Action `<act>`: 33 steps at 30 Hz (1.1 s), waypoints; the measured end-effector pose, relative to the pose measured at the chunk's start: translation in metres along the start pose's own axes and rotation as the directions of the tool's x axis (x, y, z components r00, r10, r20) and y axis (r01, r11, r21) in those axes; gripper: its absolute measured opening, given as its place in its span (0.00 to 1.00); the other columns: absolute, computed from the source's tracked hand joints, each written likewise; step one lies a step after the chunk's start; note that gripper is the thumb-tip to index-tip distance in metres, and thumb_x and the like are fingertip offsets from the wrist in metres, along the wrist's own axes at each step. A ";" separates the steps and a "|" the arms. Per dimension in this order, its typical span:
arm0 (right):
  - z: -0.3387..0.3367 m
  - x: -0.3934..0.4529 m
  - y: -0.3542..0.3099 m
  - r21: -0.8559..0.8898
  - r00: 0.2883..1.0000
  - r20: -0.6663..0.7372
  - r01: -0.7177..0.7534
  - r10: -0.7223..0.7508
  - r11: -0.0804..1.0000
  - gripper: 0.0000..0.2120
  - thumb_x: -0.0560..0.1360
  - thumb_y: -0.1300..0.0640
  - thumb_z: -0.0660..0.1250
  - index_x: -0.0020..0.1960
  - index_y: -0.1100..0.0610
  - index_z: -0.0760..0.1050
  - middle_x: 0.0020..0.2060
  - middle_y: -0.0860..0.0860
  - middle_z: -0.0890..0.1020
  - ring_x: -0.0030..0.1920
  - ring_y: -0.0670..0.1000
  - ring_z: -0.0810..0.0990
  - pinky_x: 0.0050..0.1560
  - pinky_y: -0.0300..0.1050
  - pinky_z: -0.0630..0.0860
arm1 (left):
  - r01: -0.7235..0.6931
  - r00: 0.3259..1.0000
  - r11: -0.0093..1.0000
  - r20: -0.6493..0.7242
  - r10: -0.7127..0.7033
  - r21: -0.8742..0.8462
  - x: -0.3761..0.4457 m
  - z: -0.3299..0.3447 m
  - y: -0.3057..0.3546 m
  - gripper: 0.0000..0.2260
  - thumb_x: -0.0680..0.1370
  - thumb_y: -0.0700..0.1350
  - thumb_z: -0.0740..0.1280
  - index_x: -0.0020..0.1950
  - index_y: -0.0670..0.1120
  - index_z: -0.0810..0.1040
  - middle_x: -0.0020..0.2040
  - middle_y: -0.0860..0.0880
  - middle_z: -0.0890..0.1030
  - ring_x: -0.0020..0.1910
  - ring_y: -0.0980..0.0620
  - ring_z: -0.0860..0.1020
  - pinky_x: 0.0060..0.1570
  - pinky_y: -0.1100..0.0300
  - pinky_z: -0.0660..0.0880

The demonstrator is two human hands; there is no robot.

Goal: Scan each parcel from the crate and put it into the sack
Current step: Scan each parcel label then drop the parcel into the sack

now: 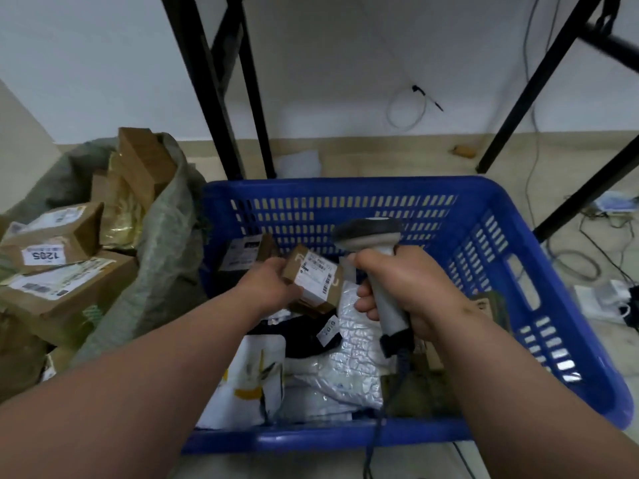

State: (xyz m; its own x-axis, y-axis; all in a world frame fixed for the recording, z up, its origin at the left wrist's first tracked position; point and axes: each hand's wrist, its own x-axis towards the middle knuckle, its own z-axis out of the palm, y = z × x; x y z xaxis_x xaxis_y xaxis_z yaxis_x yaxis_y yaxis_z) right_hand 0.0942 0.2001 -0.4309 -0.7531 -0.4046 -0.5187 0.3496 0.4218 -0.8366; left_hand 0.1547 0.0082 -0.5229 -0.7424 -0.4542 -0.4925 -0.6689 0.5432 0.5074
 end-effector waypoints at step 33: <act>-0.010 -0.017 -0.022 0.053 0.998 -0.016 0.063 -0.062 0.997 0.07 0.74 0.56 0.70 0.42 0.60 0.77 0.25 0.55 0.79 0.26 0.55 0.81 0.28 0.43 0.76 | -0.158 0.977 0.738 -0.002 0.211 0.656 -0.018 -0.043 0.024 0.49 0.61 0.62 0.78 0.74 0.49 0.56 0.67 0.46 0.59 0.67 0.42 0.63 0.64 0.44 0.71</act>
State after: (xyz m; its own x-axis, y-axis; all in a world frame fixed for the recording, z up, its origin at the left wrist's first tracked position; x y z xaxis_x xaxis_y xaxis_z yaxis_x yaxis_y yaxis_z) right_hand 0.0933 0.2058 -0.4017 -0.7824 -0.4166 -0.4629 0.3307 0.3518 -0.8757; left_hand 0.1506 -0.0005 -0.4712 -0.8669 -0.3306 -0.3730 -0.3518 0.9360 -0.0119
